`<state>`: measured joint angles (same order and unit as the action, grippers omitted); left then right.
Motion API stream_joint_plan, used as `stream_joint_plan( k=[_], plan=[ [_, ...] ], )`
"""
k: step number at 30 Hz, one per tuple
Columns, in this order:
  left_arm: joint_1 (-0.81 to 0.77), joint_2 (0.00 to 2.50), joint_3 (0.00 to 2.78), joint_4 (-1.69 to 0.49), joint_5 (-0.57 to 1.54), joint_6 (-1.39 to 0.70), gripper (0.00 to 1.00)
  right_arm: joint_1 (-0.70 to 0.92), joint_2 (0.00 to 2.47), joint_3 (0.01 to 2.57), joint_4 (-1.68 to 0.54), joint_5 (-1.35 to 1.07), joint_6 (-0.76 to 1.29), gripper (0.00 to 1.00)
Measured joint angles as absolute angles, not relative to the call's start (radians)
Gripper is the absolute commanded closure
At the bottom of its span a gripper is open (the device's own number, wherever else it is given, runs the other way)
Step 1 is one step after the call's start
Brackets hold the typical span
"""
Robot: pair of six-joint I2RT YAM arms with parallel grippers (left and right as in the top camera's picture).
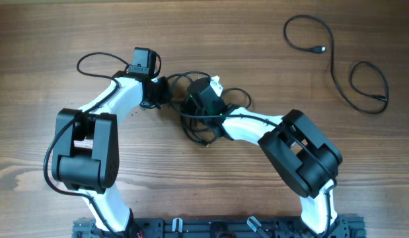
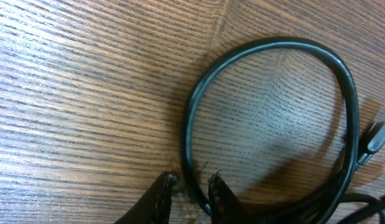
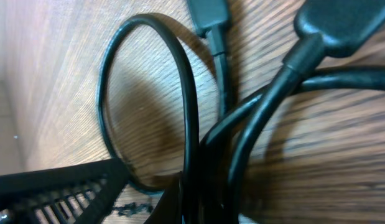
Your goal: Untangle cables
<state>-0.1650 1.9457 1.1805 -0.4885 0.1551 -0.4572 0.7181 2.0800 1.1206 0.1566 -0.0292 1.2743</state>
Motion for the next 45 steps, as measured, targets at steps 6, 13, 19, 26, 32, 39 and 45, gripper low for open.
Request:
stream_joint_plan(
  k=[6,13,19,26,32,39,45],
  plan=[
    [-0.165,1.946,1.180,-0.488,0.154,-0.457,0.77,0.613,1.997,1.115,0.101,-0.231,1.041,0.96],
    [-0.162,1.946,1.180,-0.495,0.164,-0.455,0.88,0.520,1.794,1.115,0.081,-0.728,0.812,0.95],
    [-0.043,1.945,1.184,-0.575,0.522,-0.279,0.58,0.414,1.786,1.115,0.072,-1.085,0.734,0.96],
    [0.110,1.945,1.188,-0.704,1.103,0.063,0.39,0.392,1.782,1.115,-0.121,-1.161,0.590,0.96],
    [0.113,1.945,1.189,-0.714,1.232,0.127,0.37,0.392,1.782,1.115,-0.181,-1.083,0.531,0.96],
    [0.131,1.945,1.189,-0.715,1.227,0.138,0.38,0.391,1.782,1.115,-0.187,-1.026,0.517,0.96],
    [0.186,1.945,1.189,-0.714,1.164,0.124,0.25,0.391,1.782,1.115,-0.210,-1.011,0.517,0.96]
  ],
)
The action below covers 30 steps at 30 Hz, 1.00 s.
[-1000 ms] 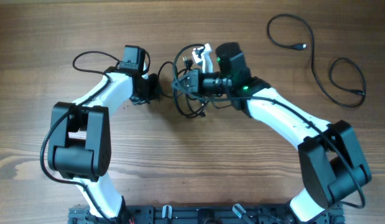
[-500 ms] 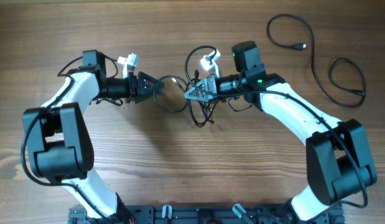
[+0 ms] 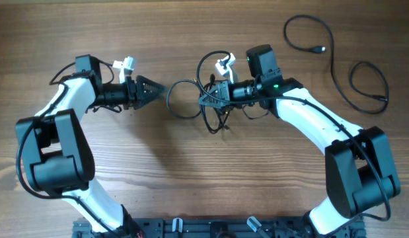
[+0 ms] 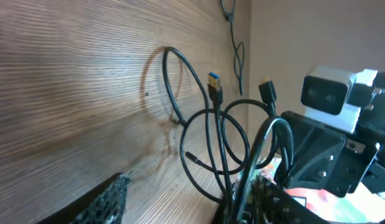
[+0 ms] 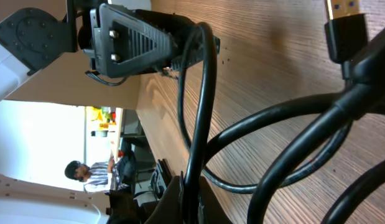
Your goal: Untangle cables
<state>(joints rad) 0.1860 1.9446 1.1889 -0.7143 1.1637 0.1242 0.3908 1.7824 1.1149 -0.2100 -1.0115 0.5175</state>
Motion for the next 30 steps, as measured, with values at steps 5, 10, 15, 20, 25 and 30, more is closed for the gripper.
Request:
stream_joint_plan(
  k=[5,10,15,20,25,30],
  plan=[
    [0.167,1.945,1.189,-0.714,1.153,0.115,0.11,0.391,1.782,1.115,-0.243,-1.008,0.517,0.96],
    [0.072,1.945,1.189,-0.700,1.152,0.115,0.15,0.427,1.782,1.115,-0.250,-1.008,0.517,0.96],
    [0.004,1.945,1.190,-0.688,1.159,0.116,0.85,0.436,1.782,1.115,-0.250,-1.008,0.517,0.96],
    [-0.017,1.943,1.190,-0.677,1.169,0.119,0.96,0.436,1.782,1.115,-0.250,-0.994,0.517,0.96],
    [-0.017,1.943,1.190,-0.669,1.141,0.118,0.96,0.436,1.782,1.115,-0.250,-0.968,0.515,0.30],
    [-0.017,1.943,1.190,-0.650,1.046,0.062,0.96,0.436,1.782,1.115,-0.250,-0.899,0.517,0.21]
  ],
)
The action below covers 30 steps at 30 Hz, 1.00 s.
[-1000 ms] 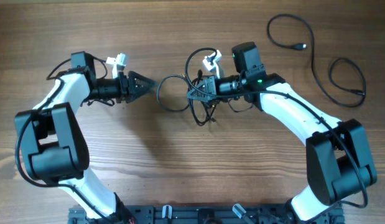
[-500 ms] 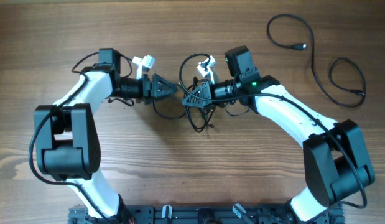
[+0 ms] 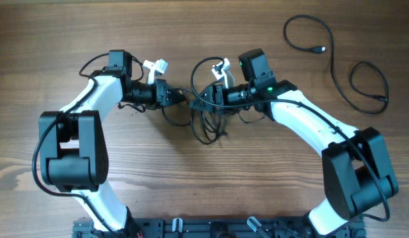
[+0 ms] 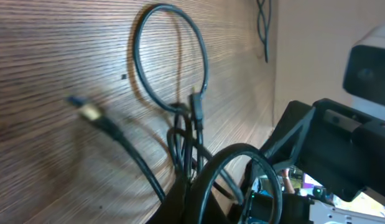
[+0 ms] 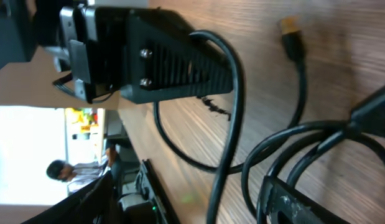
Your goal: Untangle cables
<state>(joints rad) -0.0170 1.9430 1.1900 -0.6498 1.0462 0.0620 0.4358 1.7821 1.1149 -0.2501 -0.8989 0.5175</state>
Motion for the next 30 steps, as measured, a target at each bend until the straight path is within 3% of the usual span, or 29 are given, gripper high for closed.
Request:
stream_joint_plan(
  k=[7,11,18,24,25,26,27,28,30],
  plan=[
    [-0.017,1.943,1.190,-0.649,1.019,0.046,0.96,0.436,1.782,1.115,-0.316,-0.737,0.556,0.22],
    [-0.017,1.943,1.190,-0.649,1.005,0.046,0.96,0.436,1.782,1.115,-0.382,-0.677,0.560,0.39],
    [-0.017,1.943,1.190,-0.647,0.998,0.046,0.96,0.506,1.782,1.115,-0.433,-0.637,0.559,0.40],
    [-0.017,1.943,1.190,-0.647,0.994,0.046,0.96,0.584,1.782,1.115,-0.475,-0.448,0.559,0.44],
    [-0.017,1.943,1.190,-0.647,0.994,0.046,0.96,0.591,1.782,1.115,-0.475,-0.422,0.559,0.46],
    [-0.017,1.943,1.190,-0.647,0.992,0.046,0.96,0.595,1.782,1.115,-0.474,-0.411,0.558,0.59],
    [-0.017,1.943,1.190,-0.647,0.992,0.046,0.96,0.599,1.782,1.115,-0.475,-0.401,0.558,0.91],
    [-0.017,1.943,1.190,-0.647,0.992,0.046,0.96,0.604,1.782,1.115,-0.477,-0.376,0.550,0.96],
    [-0.017,1.943,1.190,-0.647,0.991,0.046,0.96,0.604,1.781,1.115,-0.515,-0.324,0.551,0.96]
  ],
)
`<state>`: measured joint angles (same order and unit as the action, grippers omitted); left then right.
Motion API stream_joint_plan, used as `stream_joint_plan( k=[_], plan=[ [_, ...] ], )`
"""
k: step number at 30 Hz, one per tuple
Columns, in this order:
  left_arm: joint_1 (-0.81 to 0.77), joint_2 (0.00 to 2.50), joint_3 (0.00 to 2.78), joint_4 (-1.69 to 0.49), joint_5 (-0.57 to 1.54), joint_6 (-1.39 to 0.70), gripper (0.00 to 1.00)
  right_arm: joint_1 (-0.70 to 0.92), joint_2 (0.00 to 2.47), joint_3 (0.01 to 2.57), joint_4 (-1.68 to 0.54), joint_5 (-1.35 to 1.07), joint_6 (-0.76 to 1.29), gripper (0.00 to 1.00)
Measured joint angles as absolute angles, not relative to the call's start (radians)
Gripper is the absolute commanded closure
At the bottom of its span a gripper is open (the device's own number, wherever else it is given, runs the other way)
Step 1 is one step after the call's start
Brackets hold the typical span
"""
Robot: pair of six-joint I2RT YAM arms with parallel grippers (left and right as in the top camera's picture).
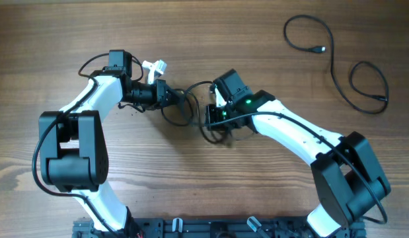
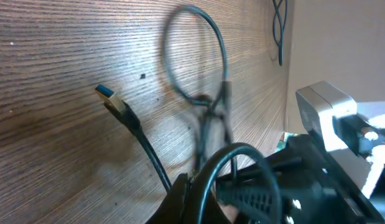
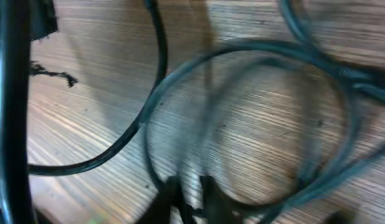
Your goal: Untangle cables
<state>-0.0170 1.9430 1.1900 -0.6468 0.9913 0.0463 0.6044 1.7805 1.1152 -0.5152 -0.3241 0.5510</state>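
Note:
A tangle of black cables [image 1: 217,137] lies on the wooden table between my two grippers. My left gripper [image 1: 168,94] is at the tangle's left side, shut on a black cable loop [image 2: 232,155] that arcs out of its jaws [image 2: 191,194]. A blue-tipped USB plug [image 2: 112,99] lies on the wood just beyond it. My right gripper [image 1: 211,119] is down on the tangle's right part. The right wrist view is blurred; the fingers [image 3: 170,194] stand close together on a thin black cable at the table.
A separate long black cable [image 1: 332,63] lies spread out at the back right of the table [image 1: 204,192]. The right arm's white wrist housing [image 2: 326,102] is close in front of my left gripper. Both arm bases stand at the front edge.
My right gripper was open and raised, facing the left gripper; now it is lower and nearer, down on the tangle with fingers close together. The left gripper still holds its loop in the same place.
Both grippers were together on the tangle, each shut on a cable. Then they were apart, the left open at the far left and the right holding a cable stretched up. Then the left was back, shut on a loop, with the right open. Now the right is on the tangle.

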Motion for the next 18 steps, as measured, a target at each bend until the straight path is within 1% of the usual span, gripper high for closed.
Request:
stream_joint_plan(
  k=[2,4,6,8,12,14,16,18],
  plan=[
    [-0.017,1.943,1.190,-0.644,0.963,0.031,0.96,0.588,1.779,1.118,-0.568,-0.303,0.541,0.96],
    [-0.015,1.943,1.190,-0.634,0.882,-0.030,0.96,0.538,1.757,1.121,-0.630,-0.288,0.525,0.96],
    [0.005,1.943,1.190,-0.632,0.738,-0.146,0.96,0.419,1.663,1.122,-0.698,-0.299,0.505,0.96],
    [0.027,1.943,1.190,-0.635,0.660,-0.217,0.96,0.321,1.559,1.125,-0.722,-0.345,0.463,0.96],
    [0.132,1.943,1.191,-0.688,0.498,-0.361,0.96,0.125,1.321,1.133,-0.712,-0.466,0.421,0.96],
    [0.164,1.942,1.190,-0.690,0.480,-0.396,0.96,0.033,1.234,1.134,-0.686,-0.533,0.421,0.96],
    [0.178,1.927,1.185,-0.696,0.520,-0.426,0.96,-0.051,1.132,1.134,-0.672,-0.615,0.421,0.96],
    [0.180,1.911,1.181,-0.696,0.560,-0.443,0.96,-0.101,1.074,1.134,-0.673,-0.654,0.421,0.96]
  ],
)
